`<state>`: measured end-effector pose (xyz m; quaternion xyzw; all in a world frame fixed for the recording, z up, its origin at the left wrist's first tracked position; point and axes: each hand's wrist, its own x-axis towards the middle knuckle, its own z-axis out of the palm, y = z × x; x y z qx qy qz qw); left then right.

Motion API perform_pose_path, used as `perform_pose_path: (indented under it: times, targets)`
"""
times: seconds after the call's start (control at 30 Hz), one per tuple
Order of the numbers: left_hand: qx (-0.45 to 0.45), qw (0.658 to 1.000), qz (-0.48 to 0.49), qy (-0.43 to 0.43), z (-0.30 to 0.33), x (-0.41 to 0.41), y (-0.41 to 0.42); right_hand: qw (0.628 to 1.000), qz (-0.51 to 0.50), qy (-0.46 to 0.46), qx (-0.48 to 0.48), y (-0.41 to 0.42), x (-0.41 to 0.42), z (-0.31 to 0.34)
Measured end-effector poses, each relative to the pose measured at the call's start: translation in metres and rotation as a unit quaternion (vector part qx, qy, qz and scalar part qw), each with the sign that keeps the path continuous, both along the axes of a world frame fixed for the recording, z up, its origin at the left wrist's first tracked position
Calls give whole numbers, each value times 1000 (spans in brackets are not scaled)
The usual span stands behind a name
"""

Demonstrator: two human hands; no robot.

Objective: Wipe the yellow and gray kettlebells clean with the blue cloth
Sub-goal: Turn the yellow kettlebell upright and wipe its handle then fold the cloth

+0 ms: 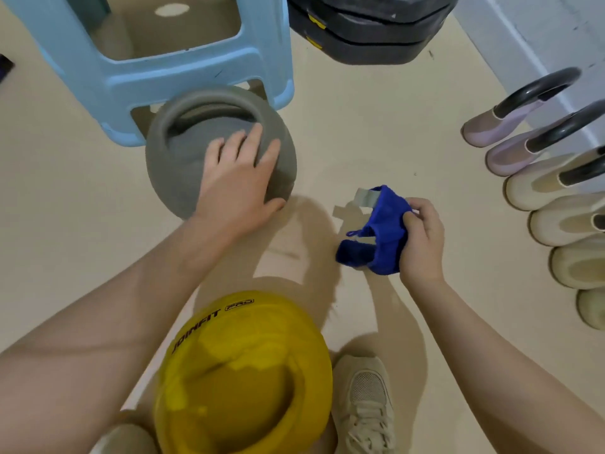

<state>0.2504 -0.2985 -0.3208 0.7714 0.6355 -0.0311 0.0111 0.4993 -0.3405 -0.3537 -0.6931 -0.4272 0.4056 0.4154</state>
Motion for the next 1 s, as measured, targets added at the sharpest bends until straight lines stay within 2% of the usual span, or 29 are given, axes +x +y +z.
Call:
perform_pose_path:
  times: [0.03,0.07,0.1,0.17,0.2,0.23,0.3,0.37,0.47,0.5,0.57,0.67,0.7,0.8,0.9,1.0]
  targets:
    - [-2,1000,0,-14,7,-5,10,998,41,-40,-23,-4,-3,-8]
    - [-8,999,-7,-30,11,-7,14,987,96,-121,-45,-9,-4,-18]
    - [-11,999,-22,-45,12,-7,13,961,158,-224,-47,-14,-3,-30]
    - [-14,998,-62,-28,5,1,0,878,271,-394,0,-23,0,-59]
    - [-5,997,-78,-2,-2,5,-7,838,322,-439,23,-24,0,-70]
    - [8,997,-79,16,-9,10,-9,803,368,-468,28,-26,0,-80]
    - [25,998,-45,19,-16,20,-6,745,440,-501,-23,-32,-4,-91]
    - [48,998,-37,27,-20,25,-5,728,468,-498,-56,-34,-4,-105]
    - [85,993,-59,60,-28,25,-10,669,543,-508,-17,-31,-6,-119]
    - [93,991,-69,64,-30,25,-13,660,555,-506,-13,-26,-6,-124]
    - [102,988,-97,57,-34,24,-18,662,564,-494,-18,-11,-7,-126]
    - [108,982,-146,47,-40,17,-22,700,490,-519,-30,13,3,-132]
    - [105,980,-167,43,-42,15,-23,721,449,-524,-66,18,11,-133]
    - [96,973,-205,33,-45,7,-23,818,303,-475,-117,15,37,-130]
    - [86,971,-221,25,-44,4,-23,831,214,-476,-191,-14,40,-125]
    - [79,965,-251,-5,-44,6,-21,837,213,-450,-227,-44,11,-121]
